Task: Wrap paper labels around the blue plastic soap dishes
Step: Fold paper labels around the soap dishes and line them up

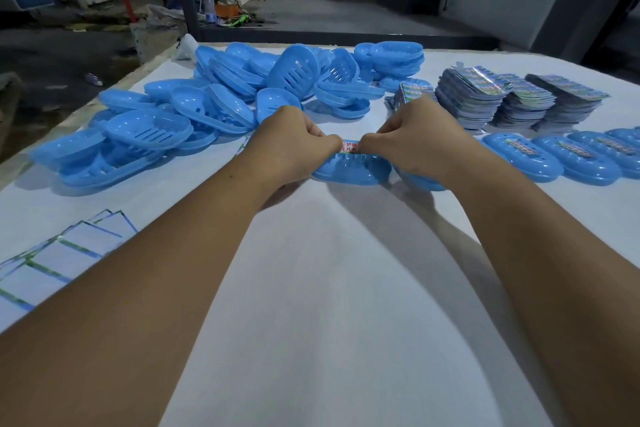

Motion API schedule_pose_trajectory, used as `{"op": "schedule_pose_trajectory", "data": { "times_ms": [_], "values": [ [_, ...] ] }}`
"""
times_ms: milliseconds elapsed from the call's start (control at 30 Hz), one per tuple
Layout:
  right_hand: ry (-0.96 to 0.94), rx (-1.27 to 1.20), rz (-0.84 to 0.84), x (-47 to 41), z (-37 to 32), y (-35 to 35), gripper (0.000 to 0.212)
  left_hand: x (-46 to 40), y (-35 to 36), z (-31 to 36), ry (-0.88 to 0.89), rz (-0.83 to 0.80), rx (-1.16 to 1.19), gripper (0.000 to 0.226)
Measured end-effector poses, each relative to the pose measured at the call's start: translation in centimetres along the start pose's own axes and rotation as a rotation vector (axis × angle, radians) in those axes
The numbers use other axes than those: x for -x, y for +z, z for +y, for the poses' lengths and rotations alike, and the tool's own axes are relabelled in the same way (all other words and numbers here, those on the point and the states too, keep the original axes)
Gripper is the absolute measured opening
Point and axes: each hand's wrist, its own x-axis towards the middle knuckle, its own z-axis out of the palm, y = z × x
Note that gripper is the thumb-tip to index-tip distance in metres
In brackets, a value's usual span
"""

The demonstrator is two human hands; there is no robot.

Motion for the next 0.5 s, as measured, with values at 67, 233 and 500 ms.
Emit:
{"op": "schedule_pose_trajectory", "data": {
  "times_ms": [67, 233, 500],
  "values": [
    [0.001, 0.026, -0.016, -0.04, -0.03, 0.0, 0.039, -0.05, -0.02, 0.05, -0.002, -0.013, -0.022, 0.031],
    [-0.011, 0.036, -0.01, -0.16, 0.1, 0.17, 0.044, -0.08, -0.09, -0.05, 0.018, -0.053, -0.024, 0.031],
    [-0.013, 0.035, -0.015, 0.08, 0.03, 0.08, 0.038, -0.11, -0.24, -0.11, -0.004, -0.065, -0.034, 0.039]
  ]
}}
